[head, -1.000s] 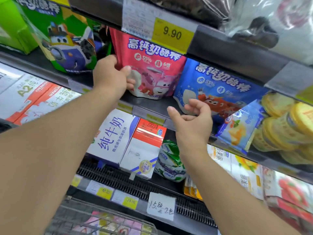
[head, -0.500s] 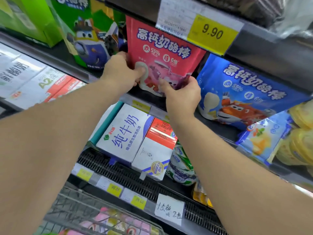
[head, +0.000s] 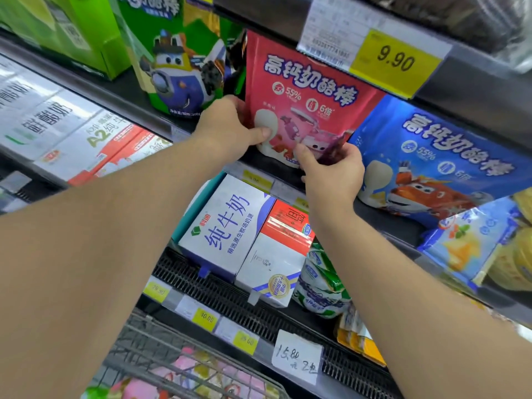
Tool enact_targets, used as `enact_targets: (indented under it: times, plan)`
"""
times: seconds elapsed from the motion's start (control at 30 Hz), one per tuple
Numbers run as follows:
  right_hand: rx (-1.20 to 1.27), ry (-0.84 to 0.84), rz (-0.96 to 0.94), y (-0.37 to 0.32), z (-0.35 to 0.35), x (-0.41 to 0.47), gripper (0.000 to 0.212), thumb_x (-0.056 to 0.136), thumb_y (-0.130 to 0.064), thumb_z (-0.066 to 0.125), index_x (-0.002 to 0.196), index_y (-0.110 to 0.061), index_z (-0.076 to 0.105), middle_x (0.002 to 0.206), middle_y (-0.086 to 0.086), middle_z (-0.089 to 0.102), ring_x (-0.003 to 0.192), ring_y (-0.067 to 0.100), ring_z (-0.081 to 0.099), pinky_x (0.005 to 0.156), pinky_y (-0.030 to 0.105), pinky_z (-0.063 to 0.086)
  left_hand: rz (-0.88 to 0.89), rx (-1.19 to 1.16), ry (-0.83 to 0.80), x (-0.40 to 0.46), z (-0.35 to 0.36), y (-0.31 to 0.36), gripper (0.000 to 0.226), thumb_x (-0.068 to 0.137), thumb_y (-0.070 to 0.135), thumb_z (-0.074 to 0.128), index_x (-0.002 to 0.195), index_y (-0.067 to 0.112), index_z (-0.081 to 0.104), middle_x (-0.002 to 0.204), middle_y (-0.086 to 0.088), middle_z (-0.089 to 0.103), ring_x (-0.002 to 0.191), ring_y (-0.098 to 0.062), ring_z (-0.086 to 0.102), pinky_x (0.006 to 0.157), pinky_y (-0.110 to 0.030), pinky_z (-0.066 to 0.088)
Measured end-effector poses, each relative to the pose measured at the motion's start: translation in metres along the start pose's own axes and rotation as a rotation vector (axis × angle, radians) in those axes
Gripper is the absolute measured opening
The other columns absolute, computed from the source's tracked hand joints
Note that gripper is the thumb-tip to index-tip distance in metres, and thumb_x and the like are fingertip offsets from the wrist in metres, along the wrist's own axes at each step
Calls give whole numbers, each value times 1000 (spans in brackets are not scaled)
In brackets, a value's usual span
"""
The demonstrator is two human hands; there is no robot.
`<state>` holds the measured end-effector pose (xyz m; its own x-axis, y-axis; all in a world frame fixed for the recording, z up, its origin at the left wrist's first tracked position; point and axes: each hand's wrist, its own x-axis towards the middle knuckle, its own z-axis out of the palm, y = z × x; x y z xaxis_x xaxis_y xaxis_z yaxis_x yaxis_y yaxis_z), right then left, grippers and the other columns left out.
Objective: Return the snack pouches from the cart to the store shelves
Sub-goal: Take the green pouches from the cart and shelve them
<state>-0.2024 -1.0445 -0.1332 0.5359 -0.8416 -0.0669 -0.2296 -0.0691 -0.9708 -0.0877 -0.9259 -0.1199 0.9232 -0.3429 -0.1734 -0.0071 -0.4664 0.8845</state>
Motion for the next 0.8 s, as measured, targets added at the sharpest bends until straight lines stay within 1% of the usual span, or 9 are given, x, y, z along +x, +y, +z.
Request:
enact_targets:
  times: [0.07, 0.13, 0.2, 0.33, 0.47, 0.53, 0.6, 0.7, 0.8]
  plan:
    - [42, 22, 11, 0, -8, -10, 47, 72, -26, 86, 110, -19, 58, 101, -4, 69, 89, 13, 70, 82, 44, 60, 31, 27, 130, -12, -1, 1, 62, 78, 27, 86, 130, 10, 57, 122, -2, 67, 104, -18, 68, 94, -35, 56]
    - [66, 53, 15, 4, -24, -21, 46, 73, -29, 86, 109, -25, 59, 94, -17, 68, 78, 3, 70, 80, 44, 61, 121, 71, 267, -33, 3, 6, 49, 78, 27, 86, 117, 13, 59, 105, 4, 65, 79, -3, 63, 76, -15, 53]
    - [64, 108, 16, 11, -50, -30, 41, 73, -31, 86, 103, -33, 58, 97, -18, 67, 69, -1, 67, 79, 44, 61, 217, 94, 238, -57, 17, 15, 36, 79, 25, 85, 105, 14, 62, 90, 8, 62, 68, 0, 57, 69, -14, 51]
    - [33, 300, -22, 23, -113, -29, 51, 70, -36, 87, 108, -28, 54, 97, -13, 63, 61, -6, 62, 65, 18, 52, 325, 126, -52, -88, 66, 41, 43, 80, 27, 83, 117, 15, 66, 103, 5, 69, 77, -8, 68, 79, -24, 52]
    - [32, 389, -67, 30, -149, -9, 65, 69, -25, 90, 117, -19, 46, 89, -13, 53, 54, -12, 54, 56, 3, 43, 319, 176, -139, -89, 106, 60, 72, 80, 32, 83, 142, 15, 50, 124, -3, 67, 102, -18, 68, 93, -34, 49]
    - [18, 365, -62, 31, -153, -1, 79, 65, -28, 91, 127, -17, 44, 106, -6, 56, 71, -11, 58, 65, 6, 46, 296, 195, -144, -84, 120, 64, 74, 80, 33, 82, 143, 13, 47, 121, -7, 70, 112, -25, 65, 98, -42, 50]
    - [-21, 327, -60, 32, -155, 8, 80, 62, -29, 93, 127, -20, 47, 116, -2, 60, 91, 3, 63, 81, 15, 52, 286, 210, -140, -79, 130, 68, 65, 81, 34, 81, 134, 12, 50, 119, -9, 70, 110, -31, 66, 95, -46, 51]
    - [-60, 286, -66, 30, -151, 19, 68, 59, -26, 94, 114, -19, 54, 100, -6, 67, 88, 8, 68, 86, 36, 58, 257, 196, -119, -71, 137, 70, 64, 83, 33, 80, 133, 8, 50, 127, -10, 66, 115, -31, 63, 96, -47, 51]
    - [-63, 266, -36, 28, -149, 29, 67, 61, -24, 93, 116, -14, 55, 103, 0, 70, 92, 15, 70, 86, 45, 58, 258, 199, -99, -71, 138, 64, 61, 84, 32, 78, 132, 7, 49, 126, -12, 66, 115, -32, 63, 96, -48, 51]
